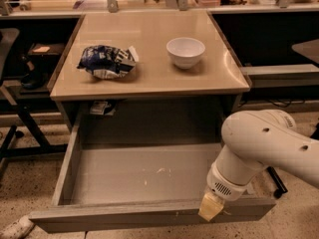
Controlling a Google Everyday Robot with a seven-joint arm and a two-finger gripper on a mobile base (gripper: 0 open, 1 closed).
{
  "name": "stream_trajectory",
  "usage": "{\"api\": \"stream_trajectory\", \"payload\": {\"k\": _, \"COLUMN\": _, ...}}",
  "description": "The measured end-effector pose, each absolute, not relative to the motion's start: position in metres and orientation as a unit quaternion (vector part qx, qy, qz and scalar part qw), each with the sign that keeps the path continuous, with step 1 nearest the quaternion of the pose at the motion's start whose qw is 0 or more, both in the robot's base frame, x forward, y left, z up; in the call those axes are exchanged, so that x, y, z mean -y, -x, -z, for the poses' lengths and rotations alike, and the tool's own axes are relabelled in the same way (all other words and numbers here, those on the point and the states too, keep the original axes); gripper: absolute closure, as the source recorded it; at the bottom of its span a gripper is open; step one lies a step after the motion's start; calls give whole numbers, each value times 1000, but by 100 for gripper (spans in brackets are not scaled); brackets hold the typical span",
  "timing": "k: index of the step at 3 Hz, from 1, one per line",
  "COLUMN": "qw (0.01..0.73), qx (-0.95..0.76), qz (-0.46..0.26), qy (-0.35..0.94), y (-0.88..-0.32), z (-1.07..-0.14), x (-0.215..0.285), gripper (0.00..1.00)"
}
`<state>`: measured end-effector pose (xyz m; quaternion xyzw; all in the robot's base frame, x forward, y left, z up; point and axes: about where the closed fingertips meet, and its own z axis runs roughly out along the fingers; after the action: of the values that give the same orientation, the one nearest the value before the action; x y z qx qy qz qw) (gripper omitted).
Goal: Open top drawer
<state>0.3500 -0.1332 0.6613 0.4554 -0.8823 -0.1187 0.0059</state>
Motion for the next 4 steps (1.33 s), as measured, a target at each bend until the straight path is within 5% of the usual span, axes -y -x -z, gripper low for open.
{"api": "stream_trajectory", "payload": {"k": 4, "qw": 7, "qx": 886, "qz": 116, "qy": -448, "y": -349, "z": -667, "x": 133, "gripper": 100}}
